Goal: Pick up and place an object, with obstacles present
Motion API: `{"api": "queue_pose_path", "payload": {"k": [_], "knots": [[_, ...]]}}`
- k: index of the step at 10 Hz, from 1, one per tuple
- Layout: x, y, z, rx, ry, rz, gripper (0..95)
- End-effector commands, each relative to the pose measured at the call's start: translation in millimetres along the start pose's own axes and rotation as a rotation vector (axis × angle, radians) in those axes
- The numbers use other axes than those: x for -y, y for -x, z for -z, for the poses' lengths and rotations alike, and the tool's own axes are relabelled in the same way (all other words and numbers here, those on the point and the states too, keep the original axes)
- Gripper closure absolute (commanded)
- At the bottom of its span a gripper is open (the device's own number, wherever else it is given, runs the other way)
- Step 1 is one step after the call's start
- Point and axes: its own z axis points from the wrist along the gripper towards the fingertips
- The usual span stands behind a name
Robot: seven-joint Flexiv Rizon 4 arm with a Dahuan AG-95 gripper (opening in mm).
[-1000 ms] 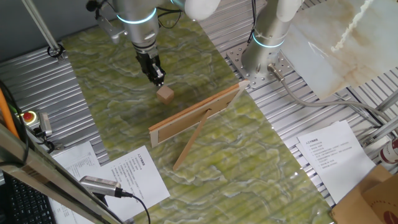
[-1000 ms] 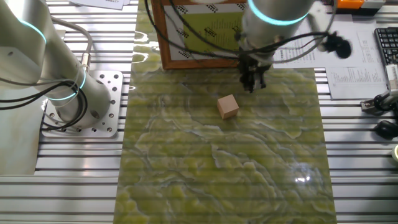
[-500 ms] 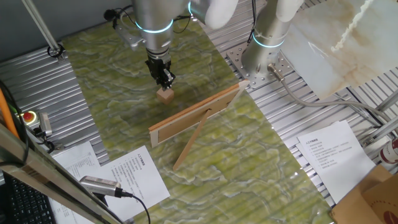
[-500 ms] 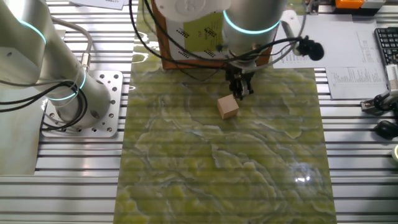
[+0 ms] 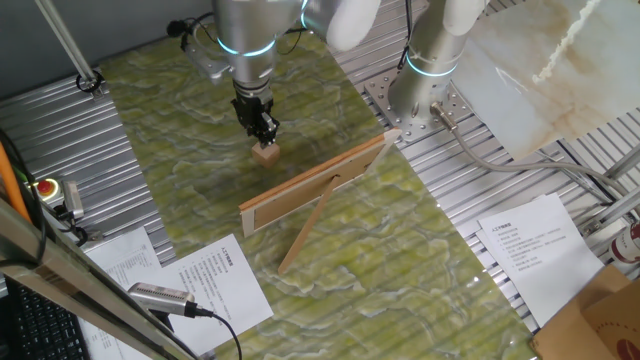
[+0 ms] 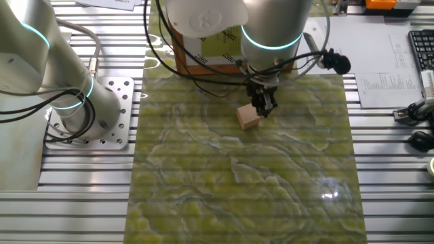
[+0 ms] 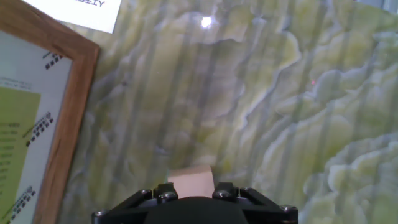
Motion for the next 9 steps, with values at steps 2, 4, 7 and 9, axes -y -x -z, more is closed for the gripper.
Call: {"api": "queue_pose_path", "payload": {"k": [2,4,7,9], "knots": [[0.8,0.1,-3.9,-0.001,-0.007,0.024,38.0],[1.0,-0.2,-3.9,0.002,-0.002,0.051,38.0],[0.2,-1.1,-4.5,-0.002,-0.003,0.024,19.0],[0.2,-1.1,-4.5,-0.015,0.002,0.032,19.0]]}}
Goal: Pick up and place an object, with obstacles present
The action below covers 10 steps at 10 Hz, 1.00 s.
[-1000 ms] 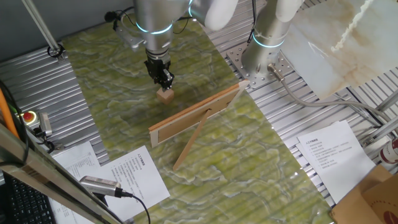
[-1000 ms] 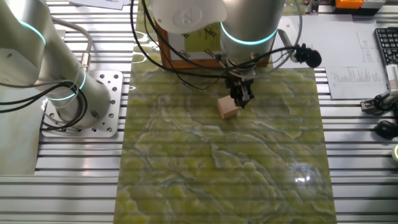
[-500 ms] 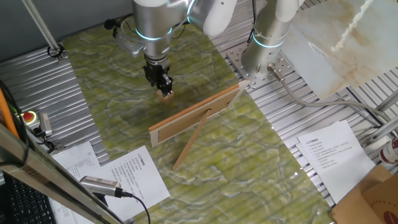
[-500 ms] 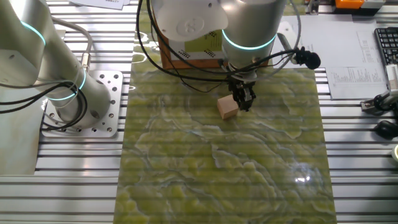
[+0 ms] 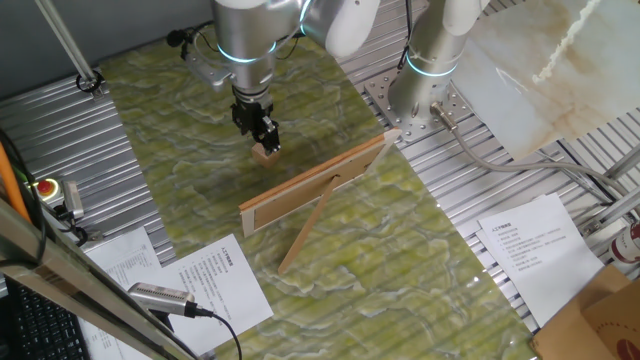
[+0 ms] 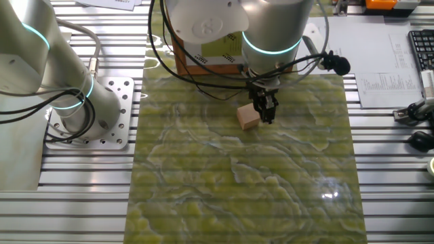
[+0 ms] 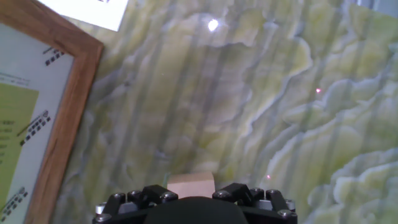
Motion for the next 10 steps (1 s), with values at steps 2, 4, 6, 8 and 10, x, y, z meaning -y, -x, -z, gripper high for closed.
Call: {"api": "queue_pose_path", "payload": {"k": [2,4,6,8,10], "knots": [[-0.3,-0.7,0.9,-0.052,0.02,-0.02,19.0],[-0.3,-0.7,0.9,-0.069,0.023,-0.03,19.0],[-0.1,-5.4,-10.9,-0.08,0.028,-0.027,19.0],[0.2,-6.6,-26.7,-0.074,0.028,-0.025,19.0],[-1.8,-11.0,-34.0,-0.073,0.031,-0.022,19.0]]}}
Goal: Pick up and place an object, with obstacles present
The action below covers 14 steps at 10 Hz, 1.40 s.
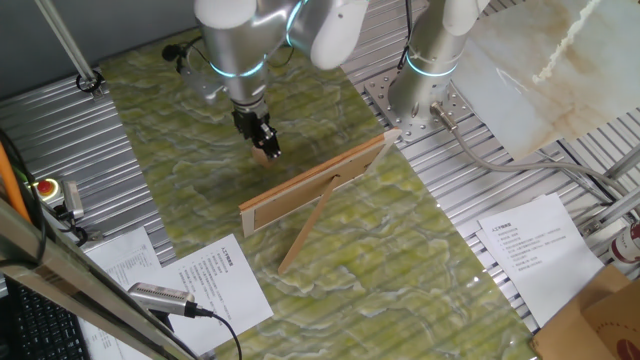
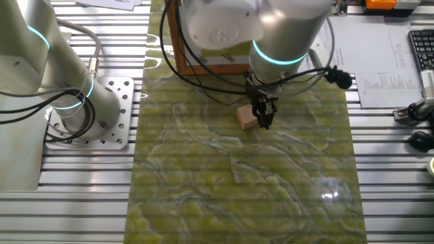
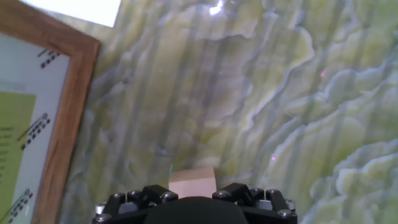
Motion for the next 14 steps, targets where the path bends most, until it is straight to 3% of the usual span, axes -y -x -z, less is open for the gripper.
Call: {"api": "queue_pose_path", "payload": {"k": [1,7,13,14], "knots": [[-1.7,-4.1,-0.9,0.002,0.002,-0.001,19.0],[-3.4,-8.2,-21.8,0.002,-0.003,-0.005,19.0],[-5.7,-17.0,-26.2,-0.002,-0.002,-0.008,19.0],[-5.7,-17.1,-26.2,-0.002,-0.002,-0.011,38.0]]}}
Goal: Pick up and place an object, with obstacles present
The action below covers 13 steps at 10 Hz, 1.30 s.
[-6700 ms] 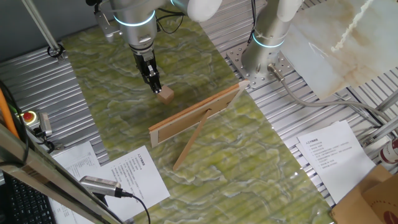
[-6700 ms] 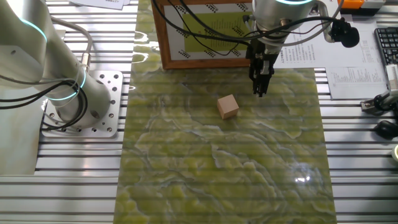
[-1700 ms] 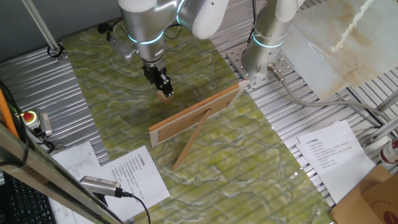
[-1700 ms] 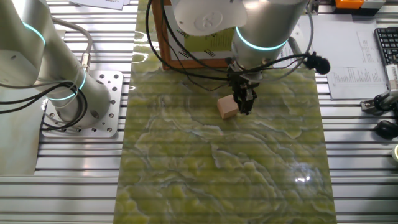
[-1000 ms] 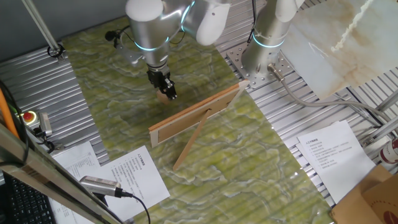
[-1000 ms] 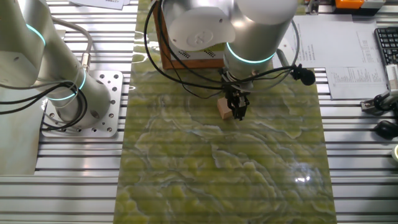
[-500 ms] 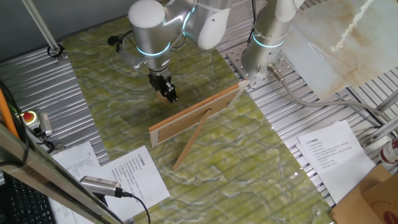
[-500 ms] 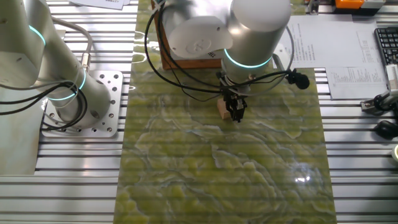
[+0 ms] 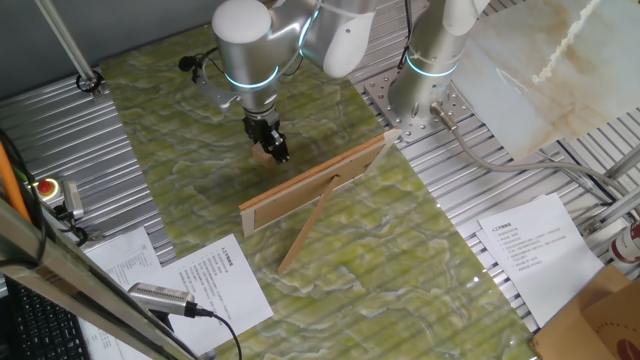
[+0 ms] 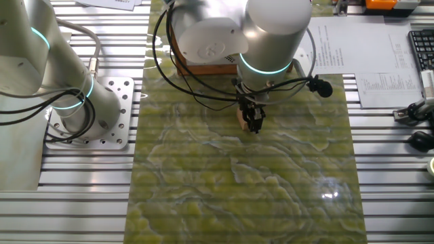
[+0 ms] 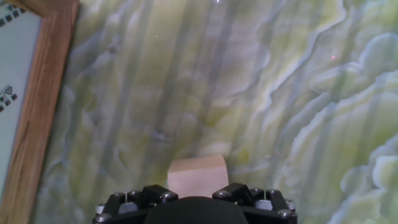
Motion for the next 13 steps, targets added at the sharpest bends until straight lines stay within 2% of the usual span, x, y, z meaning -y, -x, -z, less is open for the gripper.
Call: {"api": "queue_pose_path", "payload": {"k": [1,6,9,11,13], "knots": [[0.4,0.0,-0.1,0.0,-0.001,-0.004,38.0],[0.3,-0.5,-0.3,-0.005,-0.001,-0.015,38.0],[0.3,-0.5,-0.2,-0.009,0.0,-0.021,95.0],[0.5,-0.4,1.2,-0.009,0.0,-0.022,95.0],[1.2,-0.2,9.6,-0.01,0.002,-0.02,95.0]]}}
